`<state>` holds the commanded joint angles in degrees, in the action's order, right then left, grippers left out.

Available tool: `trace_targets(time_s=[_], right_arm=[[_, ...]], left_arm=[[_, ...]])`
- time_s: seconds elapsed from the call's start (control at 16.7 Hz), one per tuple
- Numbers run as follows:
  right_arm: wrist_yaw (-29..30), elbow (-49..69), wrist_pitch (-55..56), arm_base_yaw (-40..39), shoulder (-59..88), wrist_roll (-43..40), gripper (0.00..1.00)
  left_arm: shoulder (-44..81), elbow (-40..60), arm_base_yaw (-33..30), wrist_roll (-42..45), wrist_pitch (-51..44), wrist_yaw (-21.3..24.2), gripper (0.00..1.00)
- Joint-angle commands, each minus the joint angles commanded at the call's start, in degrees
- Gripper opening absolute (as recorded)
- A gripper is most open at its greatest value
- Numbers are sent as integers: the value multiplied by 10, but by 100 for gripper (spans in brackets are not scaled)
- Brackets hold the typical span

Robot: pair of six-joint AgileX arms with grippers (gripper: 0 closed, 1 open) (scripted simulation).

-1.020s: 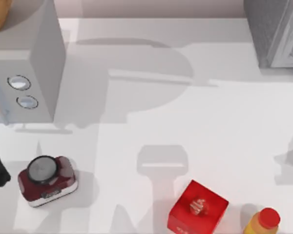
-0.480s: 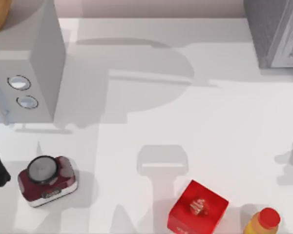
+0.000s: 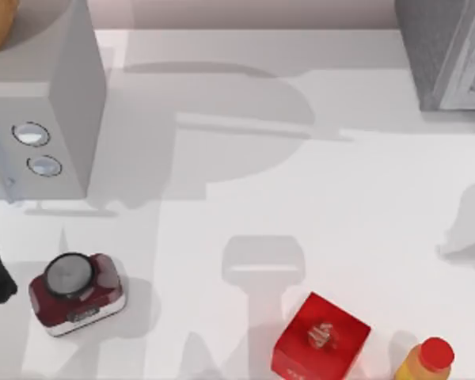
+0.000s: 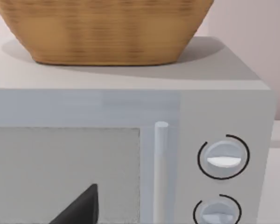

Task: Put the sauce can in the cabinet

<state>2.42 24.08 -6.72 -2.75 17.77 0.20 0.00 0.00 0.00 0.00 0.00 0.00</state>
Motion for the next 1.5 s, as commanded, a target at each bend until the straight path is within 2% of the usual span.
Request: trace_targets(time_s=[0.6, 0.9, 1.2, 1.5], right_arm=[[55, 498, -140, -51, 364, 5, 0], [77, 707, -197, -72, 512, 7, 0], [89, 821, -227, -82, 592, 8, 0], [90, 828, -229, -83, 597, 8, 0]], left_arm=[[0, 0, 0, 0, 0, 0, 100], [0, 0, 0, 0, 0, 0, 100], [0, 0, 0, 0, 0, 0, 100], [0, 0, 0, 0, 0, 0, 100]])
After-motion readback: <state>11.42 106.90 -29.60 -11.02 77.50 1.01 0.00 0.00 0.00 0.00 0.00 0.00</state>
